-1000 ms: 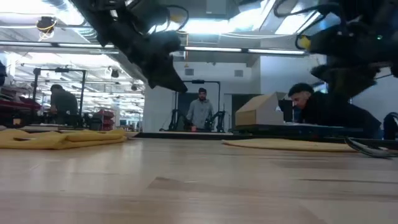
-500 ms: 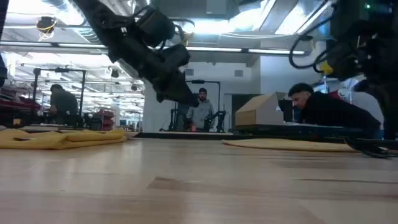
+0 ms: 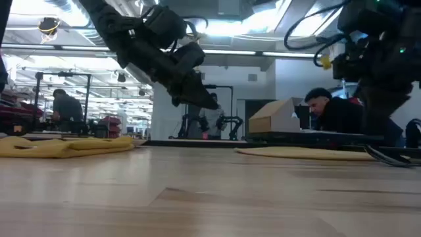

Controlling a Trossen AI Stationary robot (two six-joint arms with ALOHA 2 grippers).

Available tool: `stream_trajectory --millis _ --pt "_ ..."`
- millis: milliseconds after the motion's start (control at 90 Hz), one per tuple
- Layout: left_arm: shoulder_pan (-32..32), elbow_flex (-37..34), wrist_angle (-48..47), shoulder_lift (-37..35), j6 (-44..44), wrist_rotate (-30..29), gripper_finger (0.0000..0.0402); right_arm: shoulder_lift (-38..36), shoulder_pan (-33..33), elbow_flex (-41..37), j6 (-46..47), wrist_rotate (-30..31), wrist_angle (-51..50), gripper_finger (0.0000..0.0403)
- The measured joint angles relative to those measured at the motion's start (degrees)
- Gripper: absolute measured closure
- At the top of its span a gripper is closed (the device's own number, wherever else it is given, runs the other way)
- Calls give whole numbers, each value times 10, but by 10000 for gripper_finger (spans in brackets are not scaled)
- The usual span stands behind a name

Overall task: Set table place
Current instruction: Put the spoon on the woven mat

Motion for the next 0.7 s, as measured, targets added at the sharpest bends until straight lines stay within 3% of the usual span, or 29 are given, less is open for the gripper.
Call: stream_trajectory --millis 311,700 --pt "-31 0 -3 0 0 0 401 118 1 2 -7 -94 49 398" --pt "-37 0 8 0 7 -2 401 128 1 38 -60 -116 136 398"
